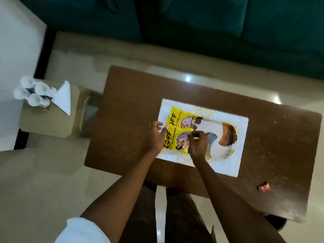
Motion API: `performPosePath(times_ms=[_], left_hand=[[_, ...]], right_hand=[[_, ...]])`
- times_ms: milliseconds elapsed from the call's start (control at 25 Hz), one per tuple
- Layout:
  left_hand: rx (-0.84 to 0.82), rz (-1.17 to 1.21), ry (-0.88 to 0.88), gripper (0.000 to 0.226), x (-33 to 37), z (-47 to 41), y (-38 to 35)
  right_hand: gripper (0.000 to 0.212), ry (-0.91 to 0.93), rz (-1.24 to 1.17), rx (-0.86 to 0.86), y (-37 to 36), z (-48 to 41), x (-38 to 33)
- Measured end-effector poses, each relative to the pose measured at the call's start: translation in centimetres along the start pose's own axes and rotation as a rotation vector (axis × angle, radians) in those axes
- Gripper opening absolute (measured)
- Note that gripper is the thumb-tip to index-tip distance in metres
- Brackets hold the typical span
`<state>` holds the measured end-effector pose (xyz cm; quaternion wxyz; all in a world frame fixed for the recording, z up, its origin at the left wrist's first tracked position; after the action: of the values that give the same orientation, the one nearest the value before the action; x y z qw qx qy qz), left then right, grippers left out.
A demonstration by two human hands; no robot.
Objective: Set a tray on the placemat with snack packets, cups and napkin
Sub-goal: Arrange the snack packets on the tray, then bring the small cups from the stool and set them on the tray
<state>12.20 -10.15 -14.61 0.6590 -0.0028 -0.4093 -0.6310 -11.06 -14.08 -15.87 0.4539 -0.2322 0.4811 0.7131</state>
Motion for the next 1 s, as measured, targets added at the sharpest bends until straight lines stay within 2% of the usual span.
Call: performPosePath(times_ms=[160, 360, 640, 880, 1000], left_hand=[[-0.08, 0.19, 0.011, 0.028, 3.6, 2.7, 4.1], [-0.041, 0.259, 0.003, 0.031, 5.3, 3.9, 13.7], [0.065, 0.379, -0.065, 0.035, 7.0, 7.9, 30.2], [0.281, 0.551, -0.191, 0.032, 7.2, 7.8, 53.8], [0.378, 0.566, -0.2, 0.034, 5.8, 8.3, 63.8]], right_hand=[[0.026, 0.072, -0.166, -0.034, -2.3, 0.3, -8.4], [0.031, 0.214, -0.12, -0.131, -5.2, 0.7, -18.5], [0.025, 0.408, -0.169, -0.238, -10.0, 8.0, -34.4], [0.039, 0.599, -0.225, -0.288, -19.1, 16.7, -53.9], [0.053, 0.68, -0.239, -0.319, -23.7, 21.3, -61.3]])
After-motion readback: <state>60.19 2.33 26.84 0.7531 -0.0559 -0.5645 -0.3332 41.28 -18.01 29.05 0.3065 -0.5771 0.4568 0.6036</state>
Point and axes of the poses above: each hand's wrist, its own z-axis away from the middle knuckle, its own y-axis out of the back of the hand, x = y × z, the point moved 10 cm from there along -z, towards the middle knuckle, and after that the axes turned 10 degrees about y, right-handed, at the moved point
